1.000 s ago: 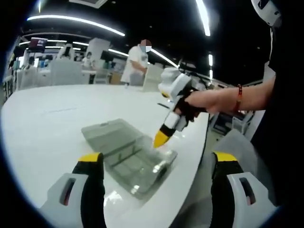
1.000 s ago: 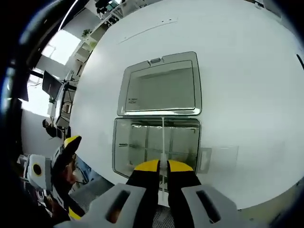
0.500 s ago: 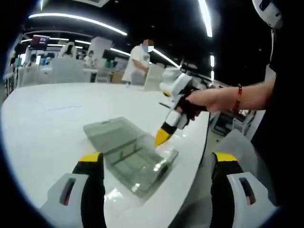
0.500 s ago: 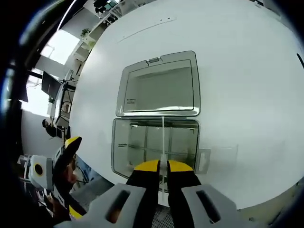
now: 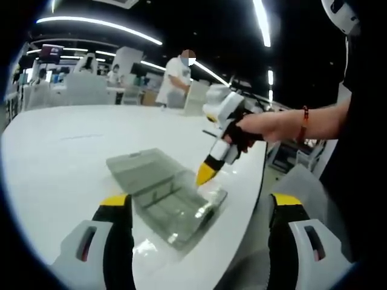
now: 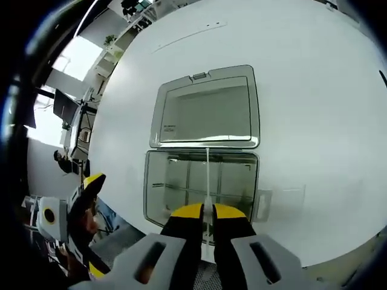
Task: Insert the divider into the dual guide fixture by aligning both edges with the guide slots and pushing it downward to the bottom, including one-sided entry, uneven engagement, binding, and posture correction.
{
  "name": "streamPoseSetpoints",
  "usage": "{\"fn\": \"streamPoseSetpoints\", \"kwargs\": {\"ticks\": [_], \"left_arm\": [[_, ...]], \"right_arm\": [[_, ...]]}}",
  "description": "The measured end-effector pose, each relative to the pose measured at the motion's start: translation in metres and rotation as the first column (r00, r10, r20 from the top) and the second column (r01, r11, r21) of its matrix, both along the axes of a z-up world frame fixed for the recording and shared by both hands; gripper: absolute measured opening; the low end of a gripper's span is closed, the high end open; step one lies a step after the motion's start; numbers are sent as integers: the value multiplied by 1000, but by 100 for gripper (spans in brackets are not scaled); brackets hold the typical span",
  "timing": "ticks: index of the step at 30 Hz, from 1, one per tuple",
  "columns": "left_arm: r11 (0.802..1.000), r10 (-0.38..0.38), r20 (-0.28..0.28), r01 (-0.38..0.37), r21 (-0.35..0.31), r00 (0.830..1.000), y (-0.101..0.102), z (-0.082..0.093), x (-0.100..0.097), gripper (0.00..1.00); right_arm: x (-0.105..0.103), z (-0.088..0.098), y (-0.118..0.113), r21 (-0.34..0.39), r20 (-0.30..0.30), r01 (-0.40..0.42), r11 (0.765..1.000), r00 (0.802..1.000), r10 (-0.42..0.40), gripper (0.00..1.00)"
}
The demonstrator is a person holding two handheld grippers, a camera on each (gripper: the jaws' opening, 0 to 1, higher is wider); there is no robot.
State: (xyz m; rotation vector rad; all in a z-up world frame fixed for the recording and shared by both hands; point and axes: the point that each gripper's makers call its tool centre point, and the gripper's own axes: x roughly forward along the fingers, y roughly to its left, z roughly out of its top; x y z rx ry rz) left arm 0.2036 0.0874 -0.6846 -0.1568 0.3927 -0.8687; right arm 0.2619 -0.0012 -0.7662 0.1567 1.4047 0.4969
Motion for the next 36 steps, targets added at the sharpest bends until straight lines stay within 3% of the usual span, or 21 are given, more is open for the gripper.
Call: {"fn": "streamPoseSetpoints", "kwargs": {"ticks": [15, 27, 36], "left_arm": [[1000, 7, -2, -7, -2, 1000, 4, 0, 0, 91], [1000, 6, -2, -6, -4, 1000, 4, 1, 1, 91], [1000, 7, -5, -7, -7, 1000, 3, 0, 0, 91]], "right_arm": [[0, 0, 0, -17, 17, -13, 1000, 1000, 13, 0], [1, -1, 3, -27, 70, -29, 999, 997, 30, 0], [0, 0, 3, -21, 62, -21, 1000, 998, 22, 0]]}}
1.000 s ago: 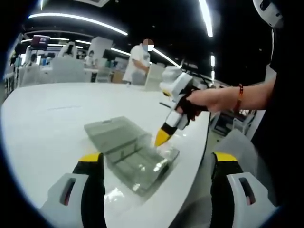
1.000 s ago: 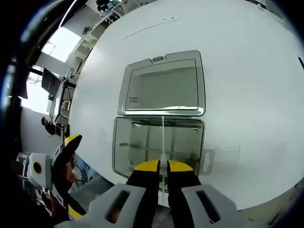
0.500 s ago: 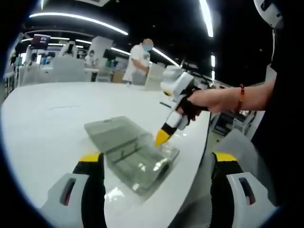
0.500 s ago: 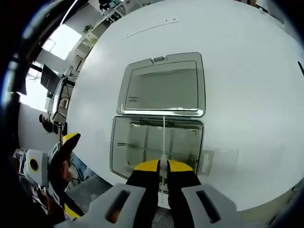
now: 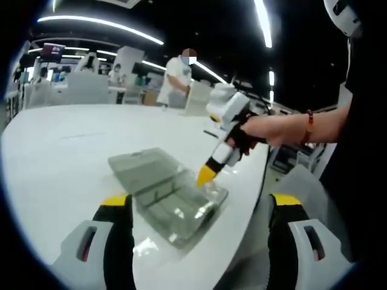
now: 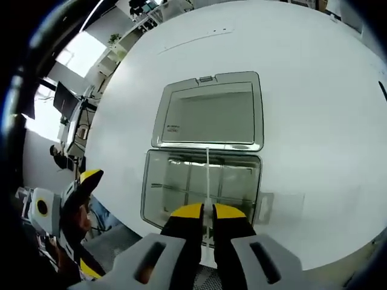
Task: Insert the divider into the dual guide fixture by aligning both edges with the guide slots and pushing it downward to the bottom, including one-sided entry, uneven engagement, binding, and posture correction.
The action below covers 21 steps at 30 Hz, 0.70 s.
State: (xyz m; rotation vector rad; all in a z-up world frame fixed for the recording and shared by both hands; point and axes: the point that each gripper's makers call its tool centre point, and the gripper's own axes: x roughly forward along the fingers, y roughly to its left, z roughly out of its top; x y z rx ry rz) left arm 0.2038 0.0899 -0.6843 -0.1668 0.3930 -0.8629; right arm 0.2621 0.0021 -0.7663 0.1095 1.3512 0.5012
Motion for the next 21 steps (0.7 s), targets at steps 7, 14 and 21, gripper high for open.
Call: {"fn": "streamPoseSetpoints", "kwargs": {"ticks": [7, 14, 21], "left_arm": [[1000, -1, 1, 1, 2, 1000, 1, 0, 0, 91], [1000, 2, 1, -2, 2, 1000, 2, -1, -1, 91], [1000, 3, -2, -3, 3, 1000, 2, -1, -1, 91]], "right_arm": [[0, -2, 0, -5, 10, -6, 1000, 1000, 6, 0], [-1, -1, 0, -12, 28, -16, 1000, 999, 16, 0], [-1, -1, -1, -40, 51, -30, 999, 998, 32, 0]]}}
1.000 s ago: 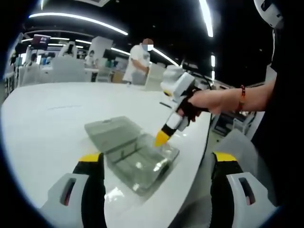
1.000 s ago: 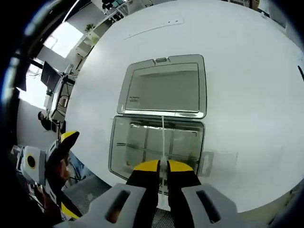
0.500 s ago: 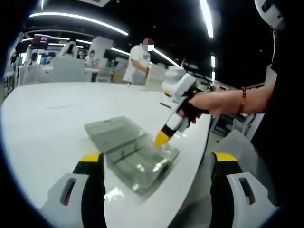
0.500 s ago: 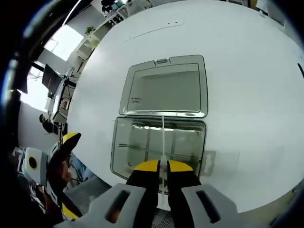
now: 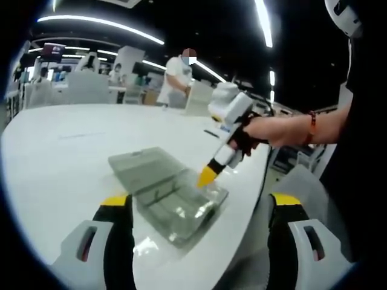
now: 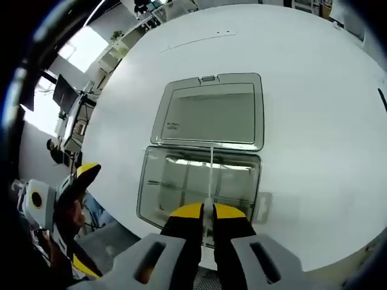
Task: Insert the divider into the dual guide fixture by aligning both edges with the guide slots and pushing it downward to the bottom, including one-sided entry, uneven engagement, binding, and posture correction.
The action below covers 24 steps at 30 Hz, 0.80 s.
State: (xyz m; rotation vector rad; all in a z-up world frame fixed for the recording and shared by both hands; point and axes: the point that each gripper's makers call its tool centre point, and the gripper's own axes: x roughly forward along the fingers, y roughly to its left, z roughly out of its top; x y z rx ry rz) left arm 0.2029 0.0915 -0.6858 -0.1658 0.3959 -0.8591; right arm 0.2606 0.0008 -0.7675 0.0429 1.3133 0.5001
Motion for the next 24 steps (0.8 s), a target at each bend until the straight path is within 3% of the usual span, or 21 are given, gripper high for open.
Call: {"fn": "streamPoseSetpoints", "kwargs": {"ticks": [4, 24], "left_arm": [[1000, -2, 1, 2, 2, 1000, -1, 0, 0, 91], [1000, 4, 2, -4, -1, 1000, 2, -1, 1, 90]], "right_arm": [[-1, 0, -1, -28, 32, -21, 999, 999, 22, 0], [1, -4, -1, -33, 27, -23, 999, 999, 24, 0]]}}
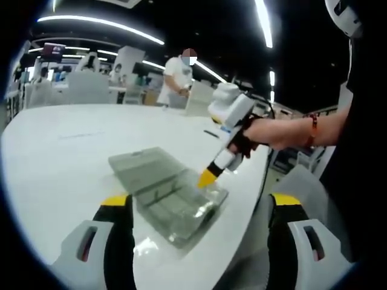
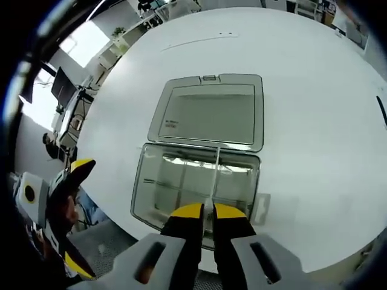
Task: Insert the divider into the dual guide fixture by aligning both edges with the guide slots and pushing it downward to the bottom, including one-sided entry, uneven engagement, binding, and posture correction.
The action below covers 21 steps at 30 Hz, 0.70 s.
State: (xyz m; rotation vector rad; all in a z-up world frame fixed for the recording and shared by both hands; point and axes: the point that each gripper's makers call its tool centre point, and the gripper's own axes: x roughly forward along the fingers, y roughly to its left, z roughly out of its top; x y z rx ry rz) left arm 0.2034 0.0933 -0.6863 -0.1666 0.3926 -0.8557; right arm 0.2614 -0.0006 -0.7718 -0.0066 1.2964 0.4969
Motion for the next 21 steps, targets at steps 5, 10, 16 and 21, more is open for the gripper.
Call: {"fn": "streamPoseSetpoints", "kwargs": {"ticks": [5, 10, 16, 21], "left_arm": [[1000, 2, -3, -2, 2, 1000, 0, 0, 0, 90], [1000, -1, -1, 1, 0, 1000, -2, 0, 0, 90], [1000, 1, 5, -1, -2, 1000, -2, 3, 0, 90], [1000, 5, 7, -5, -1, 1000, -3, 4, 0, 90]], "right_arm": [[0, -1, 0, 3, -1, -4, 1000, 1000, 4, 0], [-1, -1, 3, -13, 15, -34, 999, 999, 34, 0], [-1, -1, 6, -45, 41, -62, 997, 997, 64, 0], [-1, -3, 8, -73, 54, -91, 993, 994, 95, 0]]}}
